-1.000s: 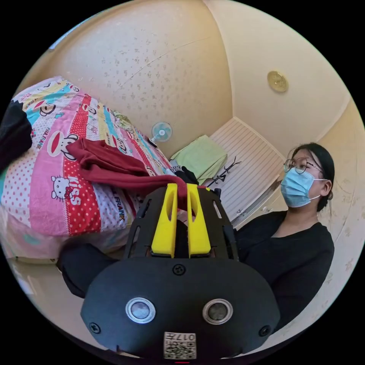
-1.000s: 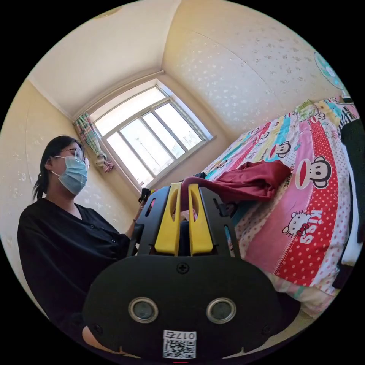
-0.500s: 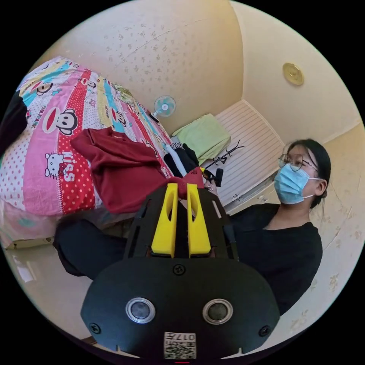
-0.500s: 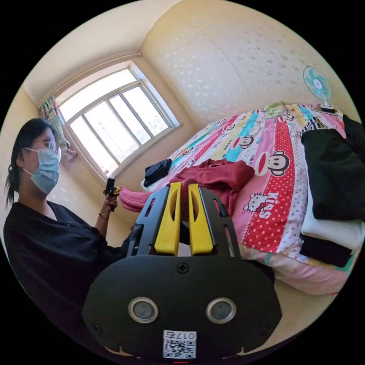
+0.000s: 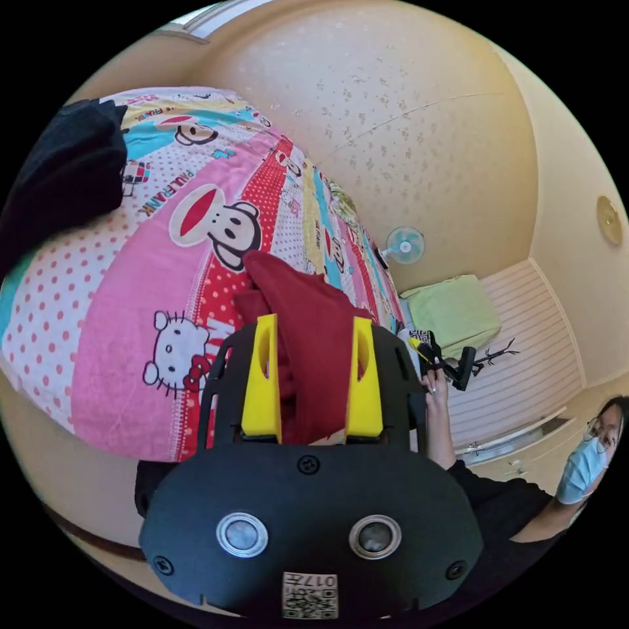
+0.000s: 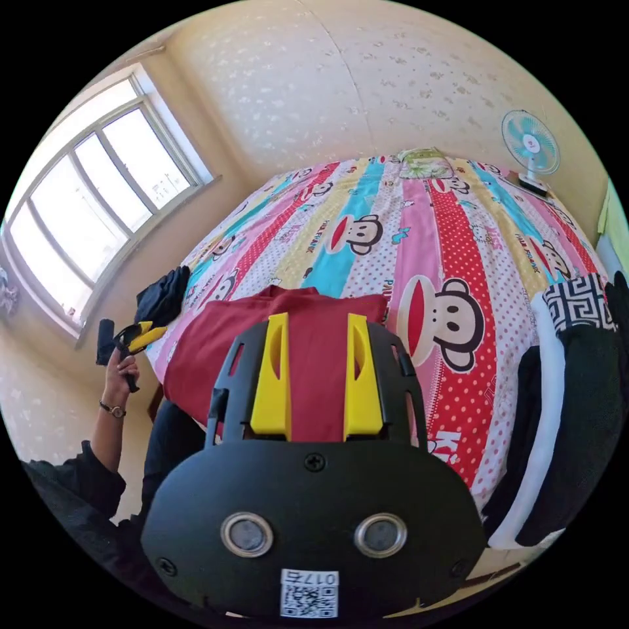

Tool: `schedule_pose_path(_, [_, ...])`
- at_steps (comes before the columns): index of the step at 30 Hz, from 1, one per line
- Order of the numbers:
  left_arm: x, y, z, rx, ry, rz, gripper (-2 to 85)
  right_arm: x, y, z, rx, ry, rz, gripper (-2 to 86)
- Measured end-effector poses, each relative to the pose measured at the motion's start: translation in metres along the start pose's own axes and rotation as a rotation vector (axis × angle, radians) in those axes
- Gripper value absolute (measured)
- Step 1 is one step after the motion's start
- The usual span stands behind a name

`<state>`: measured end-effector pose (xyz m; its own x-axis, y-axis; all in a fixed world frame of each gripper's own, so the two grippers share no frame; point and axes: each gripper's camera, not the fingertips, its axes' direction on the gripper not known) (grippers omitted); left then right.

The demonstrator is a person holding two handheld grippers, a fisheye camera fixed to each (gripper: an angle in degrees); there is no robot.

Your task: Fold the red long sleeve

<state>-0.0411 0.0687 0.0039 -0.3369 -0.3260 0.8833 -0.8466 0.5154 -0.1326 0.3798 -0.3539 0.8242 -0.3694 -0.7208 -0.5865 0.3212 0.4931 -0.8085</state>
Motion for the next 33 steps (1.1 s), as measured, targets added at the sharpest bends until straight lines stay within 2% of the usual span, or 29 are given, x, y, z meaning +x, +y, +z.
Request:
schedule_pose_path(4, [-0.04, 0.08, 0.021, -0.044, 0.045, -0.16, 16.9, -0.004, 0.077, 0.057, -0.105, 0.177, -0.054, 7.4])
schedule_pose_path(5, [-0.044, 0.088, 0.024, -0.038, 0.055, -0.18, 17.0, 0.0, 0.104, 0.069, -0.083, 0.239, -0.067, 5.7])
schedule_pose_path(6, [-0.051, 0.101, 0.029, -0.023, 0.073, -0.212, 16.9, 0.001, 0.127, 0.064, 0.024, 0.249, -0.066, 4.4])
schedule_pose_path(8, [-0.058, 0.11, 0.041, -0.007, 0.086, -0.243, 16.3, -0.004, 0.143, 0.061, 0.077, 0.29, -0.054, 3.4])
schedule_pose_path(11, [-0.061, 0.107, 0.063, 0.013, 0.209, -0.279, 11.5, -0.017, 0.141, 0.066, 0.098, 0.402, -0.088, 2.6])
schedule_pose_path(14, [-0.034, 0.094, 0.068, 0.112, 0.242, -0.225, 7.0, -0.019, 0.132, 0.061, 0.091, 0.44, -0.083, 2.1])
schedule_pose_path(17, [0.042, 0.065, 0.086, 0.083, 0.156, -0.009, 6.4, -0.001, 0.125, 0.038, 0.083, 0.353, 0.005, 1.8])
schedule_pose_path(22, [0.182, 0.066, 0.189, -0.113, 0.056, 0.379, 6.1, 0.034, 0.121, -0.007, 0.077, 0.228, 0.108, 1.0])
schedule_pose_path(25, [0.211, 0.093, 0.253, -0.248, 0.118, 0.452, 6.4, 0.056, 0.125, -0.043, 0.1, 0.166, 0.172, 1.3])
schedule_pose_path(29, [0.208, 0.121, 0.303, -0.397, 0.17, 0.477, 9.8, 0.1, 0.144, -0.098, 0.158, -0.014, 0.329, 4.0])
schedule_pose_path(31, [0.19, 0.13, 0.289, -0.324, 0.26, 0.464, 9.9, 0.123, 0.157, -0.117, 0.169, -0.125, 0.406, 6.9])
schedule_pose_path(33, [0.169, 0.131, 0.267, -0.237, 0.223, 0.431, 10.7, 0.153, 0.173, -0.132, 0.138, -0.289, 0.472, 10.3])
